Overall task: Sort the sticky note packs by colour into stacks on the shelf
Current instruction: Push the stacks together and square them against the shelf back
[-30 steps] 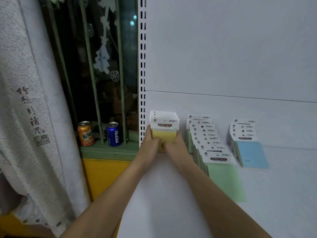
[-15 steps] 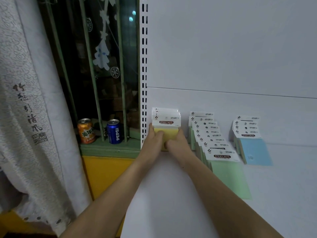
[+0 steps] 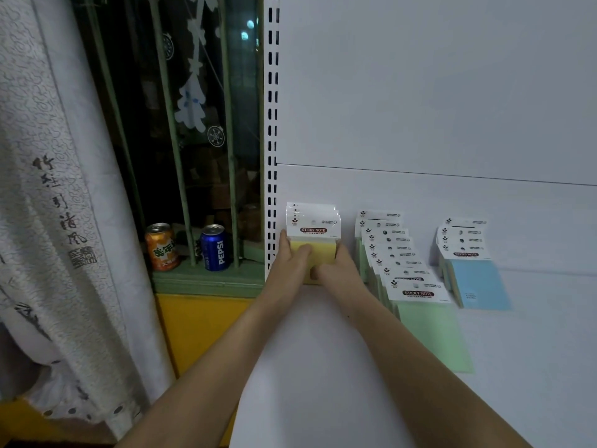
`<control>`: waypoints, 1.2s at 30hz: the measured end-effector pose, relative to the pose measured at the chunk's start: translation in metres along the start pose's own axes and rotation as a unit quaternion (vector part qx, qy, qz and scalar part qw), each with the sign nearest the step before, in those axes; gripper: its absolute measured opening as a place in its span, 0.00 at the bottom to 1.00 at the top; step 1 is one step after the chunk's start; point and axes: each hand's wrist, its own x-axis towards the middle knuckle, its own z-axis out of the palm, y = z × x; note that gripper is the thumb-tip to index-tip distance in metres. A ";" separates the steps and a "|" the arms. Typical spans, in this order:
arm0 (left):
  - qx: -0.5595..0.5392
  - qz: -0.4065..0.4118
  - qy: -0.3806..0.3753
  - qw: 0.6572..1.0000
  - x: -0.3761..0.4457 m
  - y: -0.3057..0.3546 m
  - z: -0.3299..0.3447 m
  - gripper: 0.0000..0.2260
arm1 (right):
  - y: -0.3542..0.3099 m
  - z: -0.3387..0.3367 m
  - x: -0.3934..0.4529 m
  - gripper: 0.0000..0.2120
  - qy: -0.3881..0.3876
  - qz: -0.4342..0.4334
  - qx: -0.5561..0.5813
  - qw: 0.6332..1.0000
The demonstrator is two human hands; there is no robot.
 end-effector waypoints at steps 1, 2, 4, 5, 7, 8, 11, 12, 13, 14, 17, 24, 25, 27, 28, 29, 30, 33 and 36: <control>-0.007 0.003 -0.002 1.000 0.000 0.001 0.000 0.24 | 0.000 0.002 0.000 0.26 -0.004 -0.005 0.005 1.000; -0.012 0.003 -0.004 1.000 0.000 0.001 0.001 0.22 | 0.000 0.003 0.000 0.25 -0.007 -0.010 0.008 1.000; -0.018 -0.002 -0.007 1.000 0.000 0.002 0.001 0.21 | -0.001 0.004 0.000 0.24 -0.011 -0.017 0.020 1.000; -0.017 -0.002 -0.003 1.000 0.000 0.002 0.001 0.21 | -0.002 0.003 -0.001 0.24 -0.014 -0.022 0.026 0.999; -0.012 0.000 0.001 1.000 0.001 0.003 0.002 0.22 | -0.001 0.002 0.000 0.26 -0.020 -0.025 0.026 0.999; -0.009 0.003 0.003 1.000 0.003 0.001 0.002 0.22 | 0.000 0.002 0.001 0.26 -0.023 -0.028 0.026 0.999; -0.016 0.013 0.004 1.000 0.000 0.001 0.002 0.27 | 0.001 0.002 0.003 0.28 -0.024 -0.021 0.021 0.999; -0.017 0.015 0.006 1.000 -0.003 0.003 0.002 0.30 | -0.001 0.001 0.001 0.28 -0.019 -0.007 0.021 1.000; -0.019 0.016 0.006 1.000 -0.007 0.007 0.001 0.31 | -0.003 0.000 0.000 0.28 -0.012 0.005 0.016 1.000; -0.024 0.024 0.005 0.999 -0.009 0.008 -0.001 0.30 | -0.008 -0.003 -0.003 0.27 -0.004 0.011 0.009 1.000; -0.002 0.056 0.002 0.998 -0.015 0.019 -0.006 0.32 | -0.025 -0.014 -0.011 0.31 0.020 -0.014 -0.020 1.000; 0.097 0.285 0.089 0.950 -0.031 0.088 0.002 0.15 | -0.071 -0.073 -0.034 0.25 0.049 -0.164 -0.160 0.972; 0.089 0.260 0.047 0.960 -0.037 0.094 0.009 0.14 | -0.073 -0.084 -0.038 0.24 0.045 -0.174 -0.176 0.968; 0.105 0.175 -0.058 0.977 -0.049 0.096 0.022 0.14 | -0.071 -0.107 -0.046 0.21 0.025 -0.166 -0.214 0.962; 0.126 0.132 -0.107 0.978 -0.056 0.093 0.028 0.16 | -0.067 -0.120 -0.050 0.20 0.012 -0.151 -0.233 0.961; 0.154 0.094 -0.148 0.972 -0.062 0.086 0.033 0.21 | -0.062 -0.132 -0.056 0.20 -0.002 -0.133 -0.250 0.959; 0.173 0.071 -0.180 0.966 -0.070 0.080 0.037 0.27 | -0.056 -0.145 -0.063 0.21 -0.014 -0.117 -0.271 0.955; 0.194 0.017 -0.254 0.947 -0.088 0.061 0.046 0.40 | -0.039 -0.177 -0.081 0.26 -0.070 -0.053 -0.296 0.951; 0.191 -0.012 -0.284 0.939 -0.097 0.056 0.060 0.43 | -0.024 -0.194 -0.094 0.30 -0.157 0.039 -0.281 0.946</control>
